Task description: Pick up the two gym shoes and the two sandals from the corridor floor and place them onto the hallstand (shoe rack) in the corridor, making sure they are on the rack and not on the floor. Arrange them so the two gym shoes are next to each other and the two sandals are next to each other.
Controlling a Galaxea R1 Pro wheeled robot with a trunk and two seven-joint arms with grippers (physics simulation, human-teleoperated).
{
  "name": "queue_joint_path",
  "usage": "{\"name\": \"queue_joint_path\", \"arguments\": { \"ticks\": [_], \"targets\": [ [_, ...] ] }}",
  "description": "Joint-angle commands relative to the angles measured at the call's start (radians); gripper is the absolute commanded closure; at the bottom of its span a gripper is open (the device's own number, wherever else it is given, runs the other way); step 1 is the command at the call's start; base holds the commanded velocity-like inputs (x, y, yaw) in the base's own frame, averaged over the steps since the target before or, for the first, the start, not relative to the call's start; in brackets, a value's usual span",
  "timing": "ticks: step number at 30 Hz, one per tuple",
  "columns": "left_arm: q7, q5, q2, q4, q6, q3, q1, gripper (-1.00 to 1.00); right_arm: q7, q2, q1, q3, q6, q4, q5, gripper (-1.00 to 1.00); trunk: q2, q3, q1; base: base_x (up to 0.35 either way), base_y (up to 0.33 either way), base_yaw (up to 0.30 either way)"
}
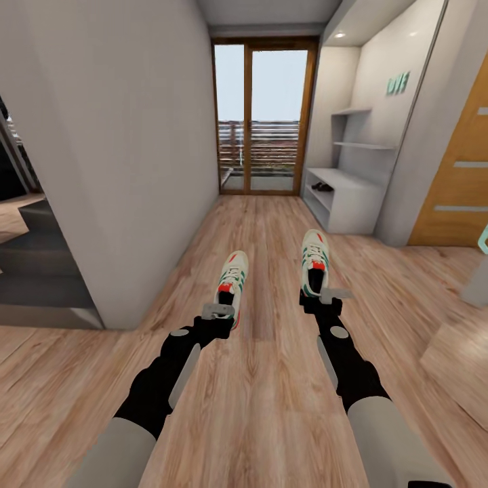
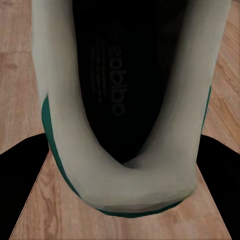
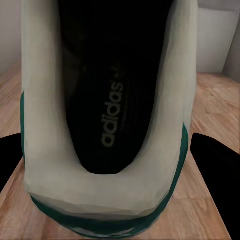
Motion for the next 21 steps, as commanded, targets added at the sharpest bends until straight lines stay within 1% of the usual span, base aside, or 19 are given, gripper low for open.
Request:
{"name": "queue_joint_path", "arguments": {
  "ticks": [1, 21],
  "targets": [
    [0.002, 0.01, 0.0, -0.001, 0.005, 0.0, 0.0, 1.0, -0.001, 0.001, -0.001, -0.002, 0.002, -0.001, 0.011, 1.0, 0.0, -0.001, 0.0, 0.343, 0.0, 0.0],
    [0.003, 0.009, 0.0, -0.002, 0.005, 0.001, 0.0, 1.0, -0.003, 0.001, -0.001, -0.003, 0.002, -0.003, 0.01, 1.0, 0.0, -0.001, 0.0, 0.343, 0.0, 0.0]
  ]
}}
